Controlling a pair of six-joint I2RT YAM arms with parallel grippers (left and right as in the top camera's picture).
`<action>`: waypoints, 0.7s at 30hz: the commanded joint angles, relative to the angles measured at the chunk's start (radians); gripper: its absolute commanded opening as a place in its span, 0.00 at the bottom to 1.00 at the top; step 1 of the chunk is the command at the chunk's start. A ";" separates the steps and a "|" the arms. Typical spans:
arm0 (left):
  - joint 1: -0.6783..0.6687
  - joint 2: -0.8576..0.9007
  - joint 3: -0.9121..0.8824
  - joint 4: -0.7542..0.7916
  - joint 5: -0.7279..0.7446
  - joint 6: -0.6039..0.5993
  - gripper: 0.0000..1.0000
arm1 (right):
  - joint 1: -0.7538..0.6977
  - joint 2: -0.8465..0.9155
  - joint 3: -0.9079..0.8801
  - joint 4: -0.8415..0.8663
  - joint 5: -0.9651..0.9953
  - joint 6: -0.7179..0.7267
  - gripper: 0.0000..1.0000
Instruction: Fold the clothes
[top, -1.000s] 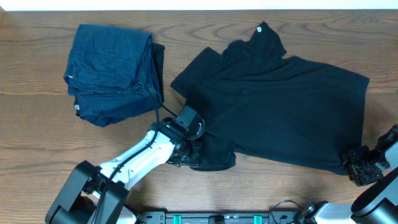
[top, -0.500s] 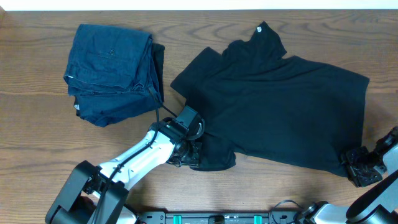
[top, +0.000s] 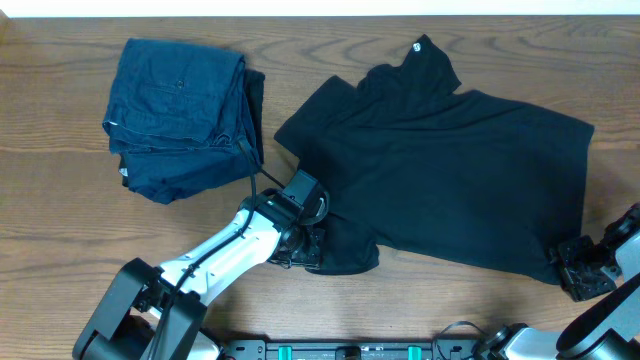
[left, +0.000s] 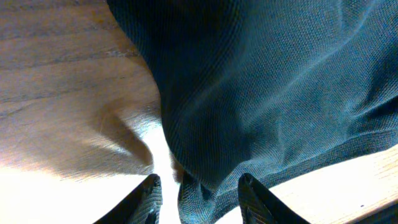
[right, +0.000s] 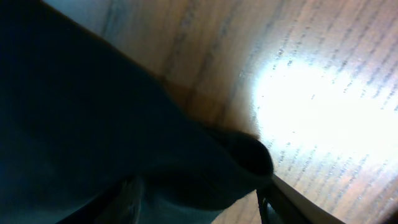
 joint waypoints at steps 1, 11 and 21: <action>-0.003 0.006 -0.006 -0.005 -0.013 -0.002 0.42 | 0.003 -0.015 -0.009 0.006 -0.030 -0.024 0.59; -0.003 0.006 -0.006 -0.004 -0.013 -0.002 0.42 | -0.042 -0.068 -0.013 -0.011 -0.039 -0.025 0.56; -0.003 0.006 -0.006 -0.001 -0.013 -0.002 0.42 | -0.062 -0.068 -0.068 0.043 -0.029 -0.018 0.54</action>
